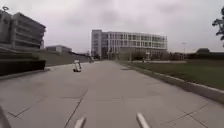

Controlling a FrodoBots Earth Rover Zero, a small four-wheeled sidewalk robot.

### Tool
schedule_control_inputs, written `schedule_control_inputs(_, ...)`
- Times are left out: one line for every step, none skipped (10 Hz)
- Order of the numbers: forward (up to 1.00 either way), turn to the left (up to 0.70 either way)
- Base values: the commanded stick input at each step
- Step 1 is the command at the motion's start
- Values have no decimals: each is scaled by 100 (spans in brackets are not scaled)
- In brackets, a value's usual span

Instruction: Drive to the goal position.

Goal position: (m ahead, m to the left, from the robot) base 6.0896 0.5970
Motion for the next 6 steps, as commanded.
schedule_control_inputs(70, 0)
schedule_control_inputs(70, 0)
schedule_control_inputs(70, 0)
schedule_control_inputs(70, 0)
schedule_control_inputs(70, 0)
schedule_control_inputs(70, 0)
